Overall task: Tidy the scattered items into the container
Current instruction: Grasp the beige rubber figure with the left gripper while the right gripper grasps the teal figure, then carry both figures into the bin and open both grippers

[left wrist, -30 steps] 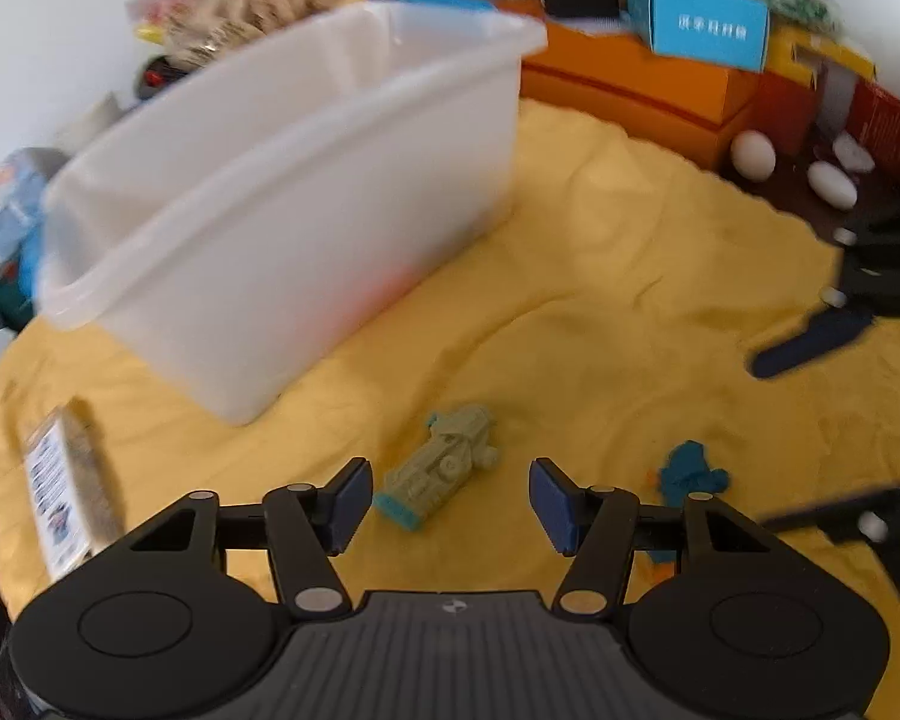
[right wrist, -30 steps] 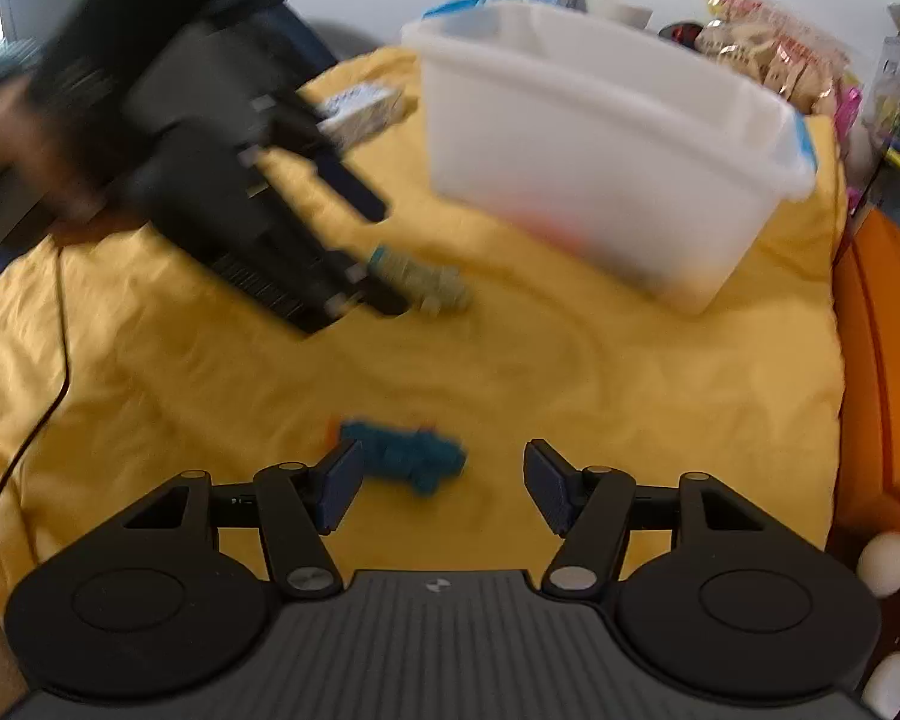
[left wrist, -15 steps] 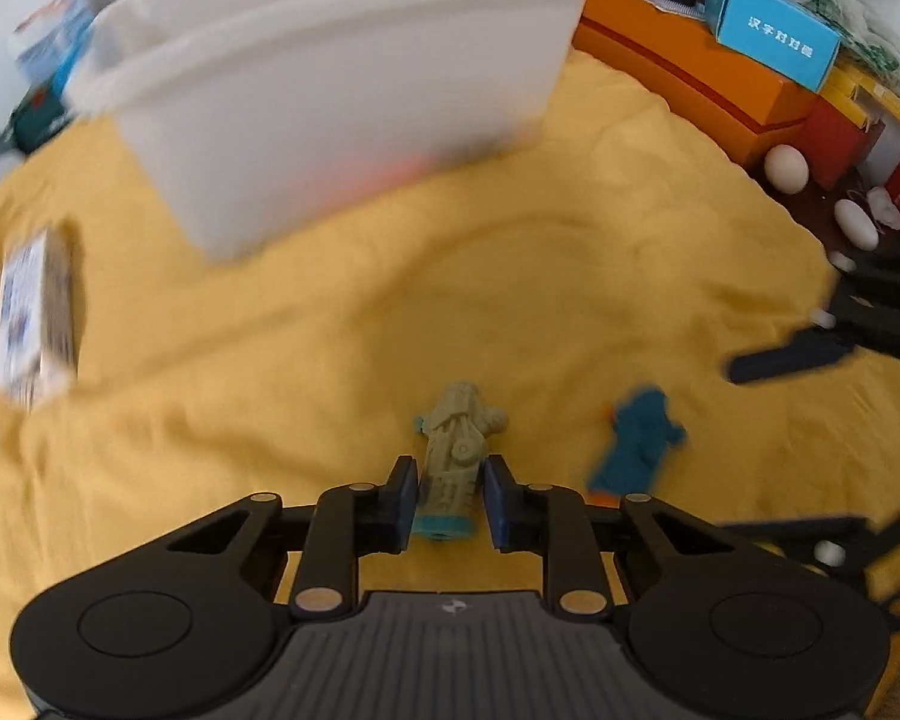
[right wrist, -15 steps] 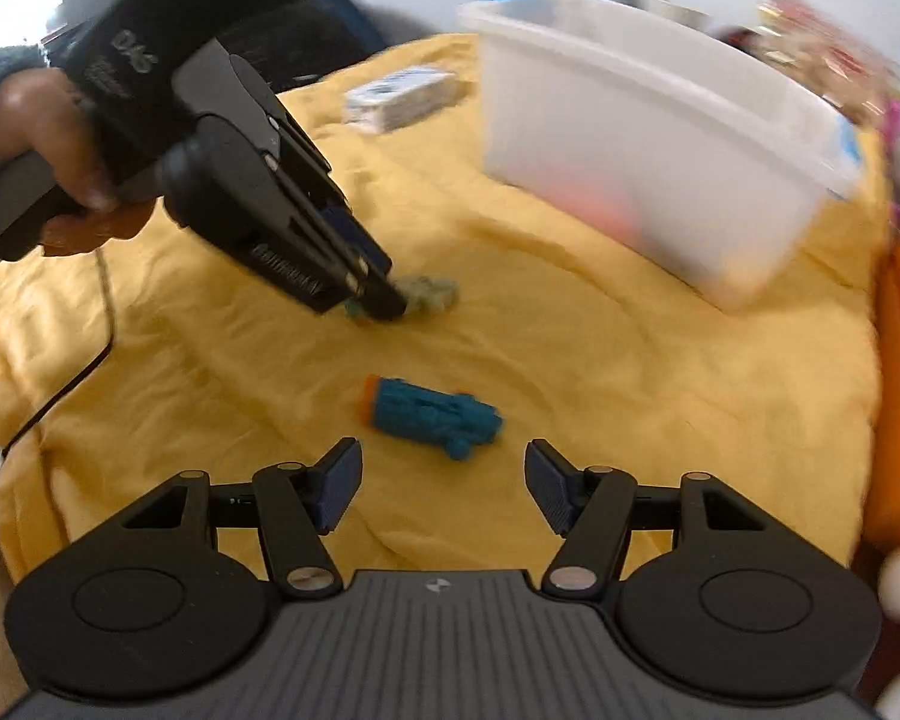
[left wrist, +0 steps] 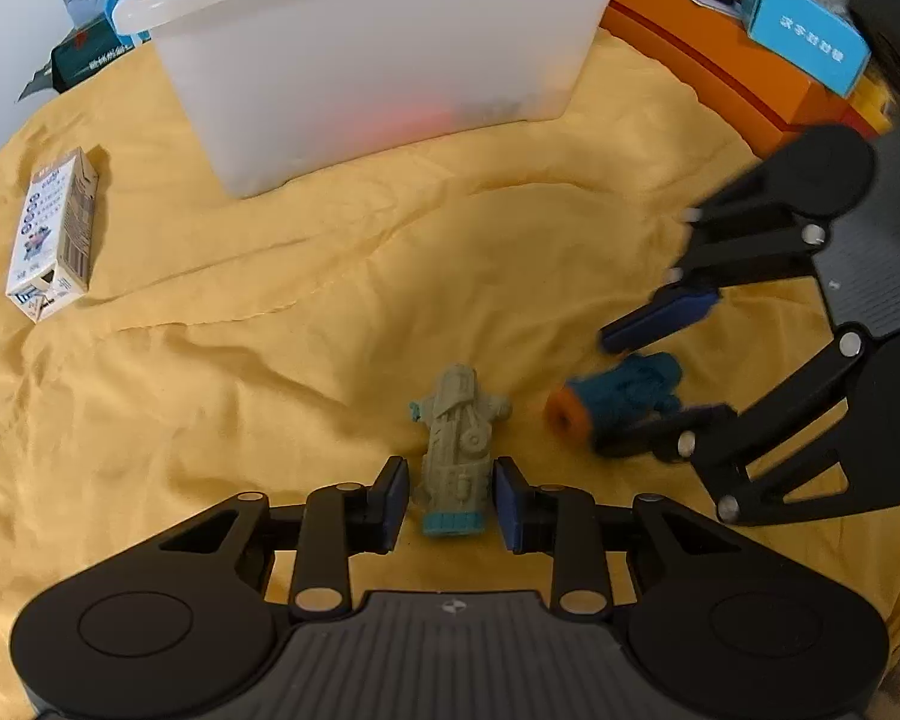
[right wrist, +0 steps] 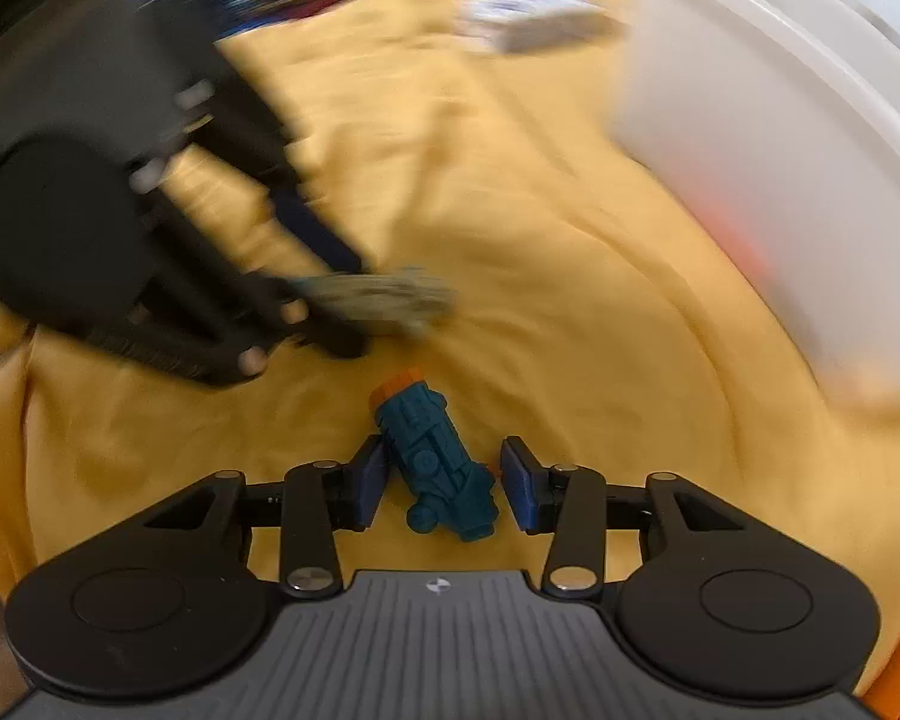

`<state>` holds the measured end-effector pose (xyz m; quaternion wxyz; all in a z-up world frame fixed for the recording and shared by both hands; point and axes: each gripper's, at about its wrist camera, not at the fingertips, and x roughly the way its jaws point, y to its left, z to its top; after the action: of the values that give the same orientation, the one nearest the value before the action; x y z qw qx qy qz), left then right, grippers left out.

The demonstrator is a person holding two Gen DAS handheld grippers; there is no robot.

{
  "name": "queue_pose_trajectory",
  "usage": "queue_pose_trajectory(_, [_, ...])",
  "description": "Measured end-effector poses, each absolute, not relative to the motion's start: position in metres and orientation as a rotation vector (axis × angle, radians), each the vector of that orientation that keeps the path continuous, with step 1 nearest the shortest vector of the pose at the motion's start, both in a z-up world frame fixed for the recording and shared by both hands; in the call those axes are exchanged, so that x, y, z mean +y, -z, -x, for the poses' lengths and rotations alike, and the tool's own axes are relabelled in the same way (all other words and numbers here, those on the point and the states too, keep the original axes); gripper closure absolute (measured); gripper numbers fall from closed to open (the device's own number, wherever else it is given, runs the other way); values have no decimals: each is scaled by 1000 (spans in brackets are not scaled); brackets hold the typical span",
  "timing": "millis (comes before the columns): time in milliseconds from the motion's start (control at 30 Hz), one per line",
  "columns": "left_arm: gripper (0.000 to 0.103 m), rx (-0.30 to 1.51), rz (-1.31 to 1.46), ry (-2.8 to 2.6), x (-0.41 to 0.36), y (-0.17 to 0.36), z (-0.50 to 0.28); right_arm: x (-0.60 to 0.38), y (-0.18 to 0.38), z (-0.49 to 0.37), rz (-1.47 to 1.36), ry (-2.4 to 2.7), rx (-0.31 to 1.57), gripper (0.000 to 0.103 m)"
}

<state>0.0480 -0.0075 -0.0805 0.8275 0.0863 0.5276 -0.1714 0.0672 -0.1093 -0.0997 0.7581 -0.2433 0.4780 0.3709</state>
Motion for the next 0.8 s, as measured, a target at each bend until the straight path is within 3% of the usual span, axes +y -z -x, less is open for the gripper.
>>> queue_pose_trajectory(200, [74, 1098, -185, 395, -15, 80, -43, -136, 106, -51, 316, -612, 1025, 54])
queue_pose_trajectory(267, [74, 1088, -164, 403, -16, 77, -45, -137, 107, -47, 280, -578, 1012, 60])
queue_pose_trajectory(367, [74, 1048, -157, 405, -18, 63, -51, -138, 98, -52, 225, -524, 1026, 60])
queue_pose_trajectory(800, [74, 732, -141, 370, -14, -69, -123, -152, -33, -105, 188, -327, 730, 60])
